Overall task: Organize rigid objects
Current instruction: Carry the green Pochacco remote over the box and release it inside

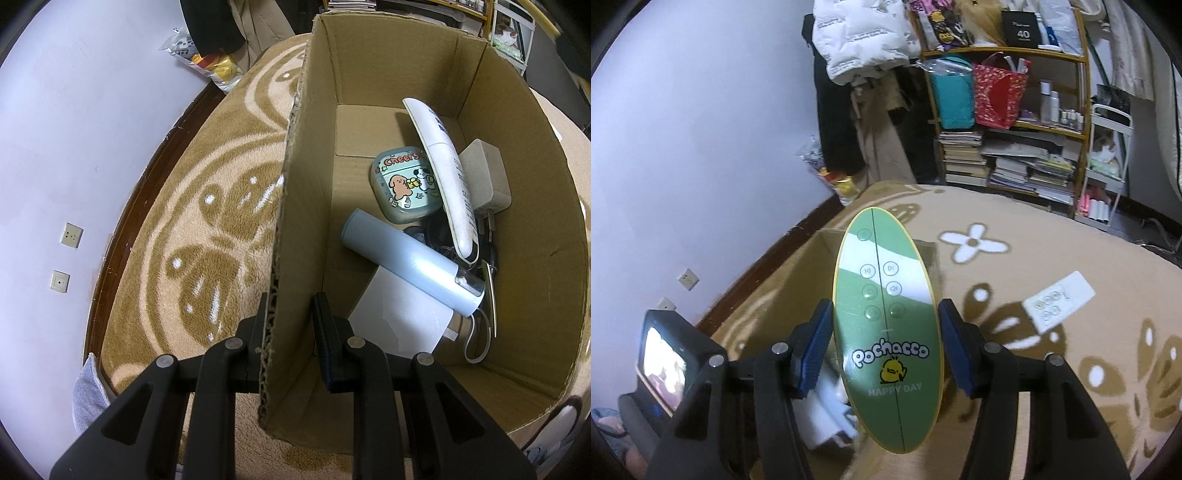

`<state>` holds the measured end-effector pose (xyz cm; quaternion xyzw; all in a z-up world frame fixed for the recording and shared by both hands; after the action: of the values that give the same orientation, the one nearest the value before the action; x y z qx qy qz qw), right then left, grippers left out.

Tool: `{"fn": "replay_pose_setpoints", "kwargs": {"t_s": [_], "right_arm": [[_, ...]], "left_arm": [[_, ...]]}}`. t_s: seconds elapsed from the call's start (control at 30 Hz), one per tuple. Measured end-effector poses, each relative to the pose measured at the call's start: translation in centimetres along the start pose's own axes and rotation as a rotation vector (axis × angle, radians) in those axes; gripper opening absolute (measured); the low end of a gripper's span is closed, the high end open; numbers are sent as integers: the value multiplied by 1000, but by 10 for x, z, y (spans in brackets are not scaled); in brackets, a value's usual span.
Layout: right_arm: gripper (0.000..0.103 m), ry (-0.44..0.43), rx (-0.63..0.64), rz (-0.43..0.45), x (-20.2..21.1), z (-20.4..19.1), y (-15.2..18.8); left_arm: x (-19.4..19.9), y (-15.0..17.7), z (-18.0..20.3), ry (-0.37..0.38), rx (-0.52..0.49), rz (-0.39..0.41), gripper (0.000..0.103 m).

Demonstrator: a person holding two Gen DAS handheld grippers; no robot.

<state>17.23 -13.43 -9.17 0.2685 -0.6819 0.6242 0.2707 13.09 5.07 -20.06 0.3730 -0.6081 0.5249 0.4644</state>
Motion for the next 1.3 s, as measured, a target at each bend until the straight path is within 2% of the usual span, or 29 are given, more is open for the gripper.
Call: {"fn": "replay_pose_setpoints", "kwargs": {"t_s": [0.27, 0.67, 1.17, 1.23, 1.3], "right_arm": [[61, -41, 4, -29, -8, -19, 10], [61, -79, -42, -95, -21, -21, 28], [61, -71, -43, -88, -24, -21, 26], [62, -68, -39, -80, -21, -19, 25], [71, -51, -36, -64, -18, -16, 21]], "left_arm": [[0, 0, 0, 0, 0, 0, 21], [0, 0, 0, 0, 0, 0, 21], [0, 0, 0, -1, -1, 0, 21], [-1, 0, 0, 1, 1, 0, 21], [-2, 1, 0, -1, -1, -1, 21]]}}
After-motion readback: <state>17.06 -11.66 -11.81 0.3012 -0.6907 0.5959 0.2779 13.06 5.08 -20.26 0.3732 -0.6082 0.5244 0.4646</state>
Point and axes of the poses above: each gripper's, at about its wrist camera, not at the fingertips, and x roughly against the way its jaws point, z to its right, y to its underside, the point moved 7 cm from there along -x, roughly the way its jaws point, and after that the axes turned 14 degrees about y, right-handed, at the moved point
